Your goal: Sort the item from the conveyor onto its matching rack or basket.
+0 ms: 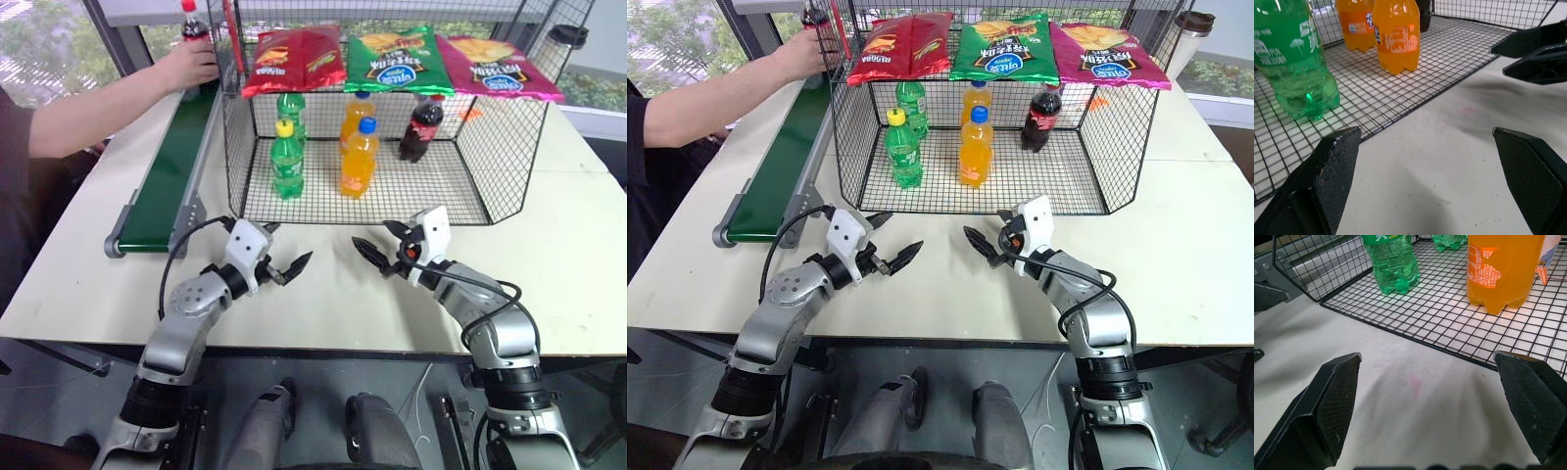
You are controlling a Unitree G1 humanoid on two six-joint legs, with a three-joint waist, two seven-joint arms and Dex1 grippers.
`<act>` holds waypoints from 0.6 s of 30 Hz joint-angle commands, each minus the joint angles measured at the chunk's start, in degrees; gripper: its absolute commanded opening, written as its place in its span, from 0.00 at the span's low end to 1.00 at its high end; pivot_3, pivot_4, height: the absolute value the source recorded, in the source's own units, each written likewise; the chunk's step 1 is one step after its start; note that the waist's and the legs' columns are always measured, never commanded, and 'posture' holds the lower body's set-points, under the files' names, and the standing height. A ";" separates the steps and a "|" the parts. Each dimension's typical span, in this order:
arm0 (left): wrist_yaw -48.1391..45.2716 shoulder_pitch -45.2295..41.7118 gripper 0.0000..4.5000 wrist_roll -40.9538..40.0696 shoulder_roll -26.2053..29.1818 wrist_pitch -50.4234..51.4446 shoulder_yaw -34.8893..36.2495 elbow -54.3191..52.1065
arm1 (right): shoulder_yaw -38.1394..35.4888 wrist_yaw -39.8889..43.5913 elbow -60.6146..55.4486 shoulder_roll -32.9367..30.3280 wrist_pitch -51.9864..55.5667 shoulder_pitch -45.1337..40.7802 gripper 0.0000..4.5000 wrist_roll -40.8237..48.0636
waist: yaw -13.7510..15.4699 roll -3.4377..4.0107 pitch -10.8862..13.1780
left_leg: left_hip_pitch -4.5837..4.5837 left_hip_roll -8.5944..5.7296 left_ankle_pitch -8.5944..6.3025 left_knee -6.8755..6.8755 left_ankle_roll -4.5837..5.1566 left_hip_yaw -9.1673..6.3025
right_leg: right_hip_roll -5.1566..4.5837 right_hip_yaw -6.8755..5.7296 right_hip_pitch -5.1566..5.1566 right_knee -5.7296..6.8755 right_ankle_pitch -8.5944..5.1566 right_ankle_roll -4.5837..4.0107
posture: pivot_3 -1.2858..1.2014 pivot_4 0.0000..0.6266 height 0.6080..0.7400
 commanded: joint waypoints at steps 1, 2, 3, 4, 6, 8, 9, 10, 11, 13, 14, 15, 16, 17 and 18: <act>0.02 -0.36 1.00 0.22 0.42 0.46 -0.42 -2.09 | -0.45 0.44 -3.35 -0.76 -0.17 -0.42 0.99 0.71 | 0.00 0.00 0.00 | 0.00 0.00 0.00 0.00 0.00 0.00 | 0.00 0.00 0.00 0.00 0.00 0.00 | 0.52 0.24 0.98; -0.04 -0.34 1.00 0.16 0.54 0.70 -0.38 -2.21 | -0.46 0.59 -3.48 -0.89 -0.03 -0.47 0.99 0.80 | 0.00 0.00 0.00 | 0.00 0.00 0.00 0.00 0.00 0.00 | 0.00 0.00 0.00 0.00 0.00 0.00 | 0.52 0.24 0.98; -0.16 -0.34 1.00 0.00 0.69 1.11 -0.32 -2.36 | -0.47 0.77 -3.58 -1.01 0.09 -0.51 0.99 0.87 | -0.01 0.00 0.00 | 0.00 0.00 0.00 0.00 0.00 0.00 | 0.00 0.00 0.00 0.00 0.00 0.00 | 0.52 0.24 0.98; -0.33 -0.33 1.00 -0.17 0.83 1.27 -0.22 -2.45 | -0.55 0.87 -3.63 -1.03 0.27 -0.56 0.99 1.00 | -0.01 0.00 0.00 | 0.00 0.00 0.00 0.00 0.00 0.00 | 0.00 0.00 0.00 0.00 0.00 0.00 | 0.52 0.24 0.98; -0.18 -0.40 1.00 -0.45 0.85 1.40 0.21 -2.45 | -0.69 1.12 -3.55 -1.06 0.64 -0.58 0.99 1.29 | 0.00 0.00 0.00 | 0.00 0.00 0.00 0.00 0.00 0.00 | 0.00 0.00 0.00 0.00 0.00 0.00 | 0.52 0.24 0.98; -0.07 -0.54 1.00 -0.74 0.82 1.11 0.69 -2.44 | -0.88 1.61 -3.47 -1.04 0.62 -0.54 0.99 1.83 | 0.00 0.00 0.00 | 0.00 0.00 0.00 0.00 0.00 0.00 | 0.00 0.00 0.00 0.00 0.00 0.00 | 0.52 0.24 0.98; 0.17 -0.63 1.00 -0.79 0.76 0.95 0.99 -2.52 | -1.13 1.73 -3.55 -0.91 0.68 -0.57 0.99 2.25 | 0.00 0.00 0.00 | 0.00 0.00 0.00 0.00 0.00 0.00 | 0.00 0.00 0.00 0.00 0.00 0.00 | 0.52 0.24 0.98; 0.54 -0.83 1.00 -0.94 0.63 0.88 1.47 -2.80 | -1.36 1.90 -3.71 -0.83 0.69 -0.66 0.99 2.67 | 0.00 0.00 0.00 | 0.00 0.00 0.00 0.00 0.00 0.00 | 0.00 0.00 0.00 0.00 0.00 0.00 | 0.52 0.24 0.98; 0.83 -0.97 1.00 -1.05 0.51 0.87 1.81 -3.00 | -1.49 1.99 -3.82 -0.79 0.71 -0.73 0.99 2.95 | 0.01 0.00 0.00 | 0.01 0.00 0.00 0.00 0.00 0.00 | 0.00 0.00 0.00 0.00 0.00 0.00 | 0.52 0.24 0.98; 2.08 -1.14 1.00 -1.28 0.39 1.56 2.86 -4.62 | -1.51 2.65 -4.73 -1.04 0.94 -0.67 0.99 3.63 | 0.01 0.00 0.00 | 0.00 0.00 0.00 0.00 0.00 0.00 | 0.00 0.00 0.00 0.00 0.00 0.00 | 0.52 0.24 0.98; 3.22 -1.14 1.00 -1.10 0.40 1.86 3.66 -5.93 | -1.31 3.33 -5.64 -1.45 1.21 -0.70 0.99 4.04 | 0.00 0.00 0.00 | 0.00 0.00 0.00 0.00 0.00 0.00 | 0.00 0.00 0.00 0.00 0.00 0.00 | 0.52 0.24 0.98; 4.06 -1.12 1.00 -0.98 0.42 2.10 4.20 -6.85 | -1.17 3.81 -6.28 -1.74 1.42 -0.72 0.99 4.31 | -0.01 0.00 0.00 | 0.00 0.00 0.00 0.00 0.00 0.00 | -0.01 0.00 0.00 0.00 0.00 0.00 | 0.52 0.24 0.98; 5.44 -1.00 1.00 -0.82 0.43 2.36 5.45 -8.23 | -1.02 4.45 -7.43 -2.16 1.98 -0.94 0.99 4.91 | -0.02 0.00 0.00 | 0.00 0.00 0.00 0.00 0.00 0.00 | 0.00 0.00 0.00 0.00 0.00 0.01 | 0.52 0.24 0.98; 7.08 -0.96 1.00 -0.93 0.29 3.14 7.08 -9.56 | -0.83 5.21 -8.67 -2.69 2.57 -1.22 0.99 5.60 | -0.02 0.00 0.00 | 0.00 0.00 0.00 0.00 0.00 0.00 | -0.01 0.00 0.00 0.00 0.01 0.01 | 0.52 0.24 0.98; 8.46 -0.97 1.00 -1.13 0.16 3.80 8.47 -10.47 | -0.72 5.77 -9.67 -3.11 3.16 -1.49 0.99 6.32 | -0.04 0.00 0.00 | 0.00 0.00 0.00 0.00 0.00 0.00 | 0.00 0.00 0.00 0.00 0.01 0.02 | 0.52 0.24 0.98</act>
